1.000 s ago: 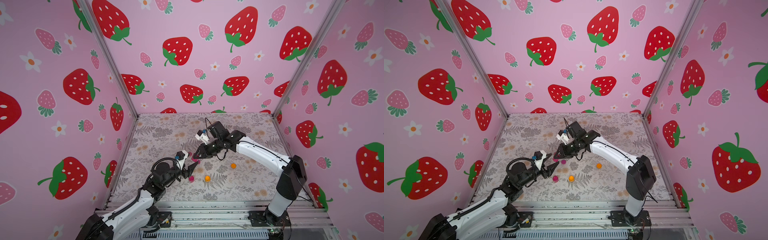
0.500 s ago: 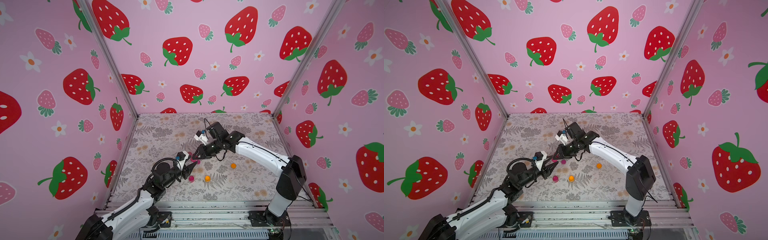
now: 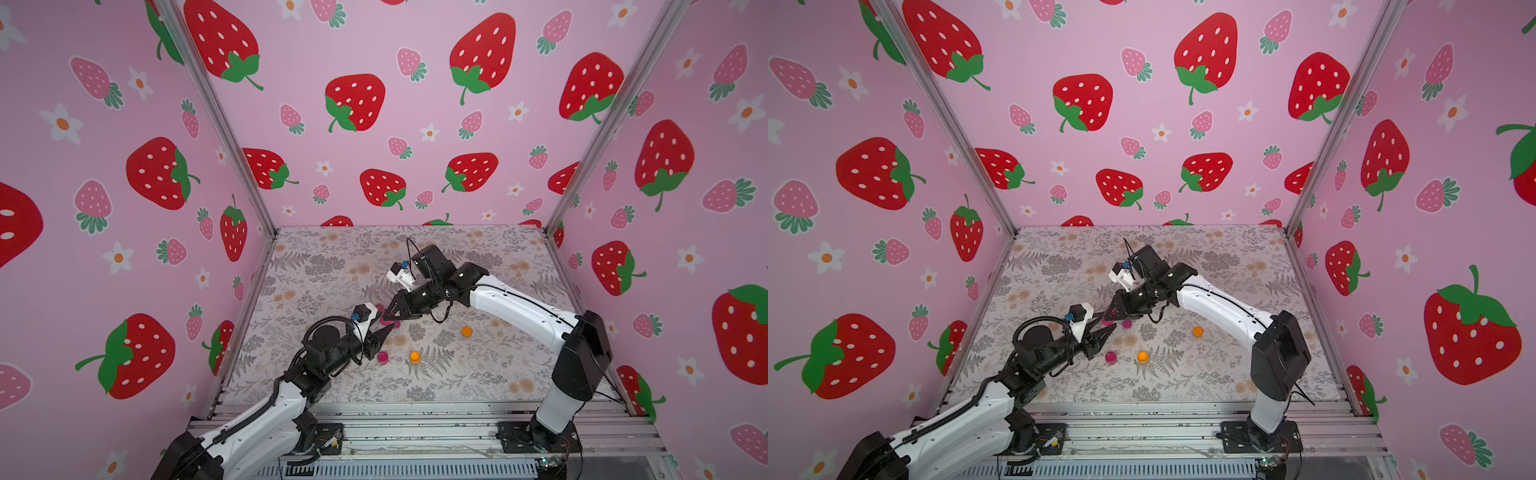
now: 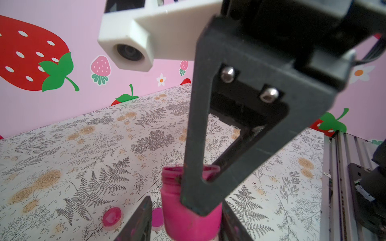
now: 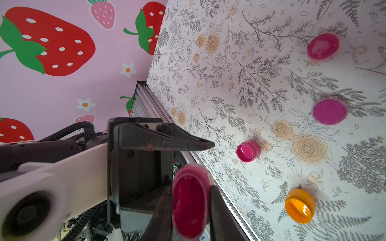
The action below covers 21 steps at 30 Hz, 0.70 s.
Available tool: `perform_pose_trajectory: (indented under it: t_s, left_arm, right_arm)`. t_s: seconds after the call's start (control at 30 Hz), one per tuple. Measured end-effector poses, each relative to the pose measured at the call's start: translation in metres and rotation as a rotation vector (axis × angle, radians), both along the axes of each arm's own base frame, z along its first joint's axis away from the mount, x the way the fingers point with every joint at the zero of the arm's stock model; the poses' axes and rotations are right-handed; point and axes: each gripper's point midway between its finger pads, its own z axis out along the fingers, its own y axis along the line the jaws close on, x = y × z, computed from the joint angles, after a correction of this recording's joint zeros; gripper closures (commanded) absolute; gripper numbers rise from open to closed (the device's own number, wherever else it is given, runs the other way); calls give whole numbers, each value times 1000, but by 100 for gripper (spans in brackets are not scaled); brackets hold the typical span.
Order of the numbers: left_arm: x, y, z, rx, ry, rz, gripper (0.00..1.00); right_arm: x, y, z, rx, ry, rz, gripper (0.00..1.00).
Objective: Close the paint jar lid
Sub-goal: Pick up the paint jar from the center of the board.
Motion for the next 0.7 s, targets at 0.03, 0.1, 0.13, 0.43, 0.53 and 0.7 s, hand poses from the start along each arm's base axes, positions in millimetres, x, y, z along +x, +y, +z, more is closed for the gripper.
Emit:
perform_pose_trajectory:
  t_s: [0.03, 0.1, 0.13, 0.43, 0.53, 0.7]
  left_arm:
    - [0, 0, 0, 1, 1, 1, 51]
    - [0, 1, 0, 1, 0, 2, 52]
    - [-1, 1, 0, 1, 1, 3, 53]
    - [-2, 0, -1, 7, 5, -2, 65]
    - [-3, 1, -1, 8, 7, -1, 66]
    - [-4, 2, -1, 8, 10, -1, 67]
  right_arm:
    - [0, 0, 0, 0, 0, 1, 76]
    - [-1, 0, 0, 0, 0, 2, 76]
    - [-1, 1, 0, 0, -1, 3, 76]
    - [-2, 2, -3, -1, -5, 7, 78]
    - [-3, 2, -4, -2, -8, 10, 77]
    - [-4, 3, -4, -6, -14, 13, 70]
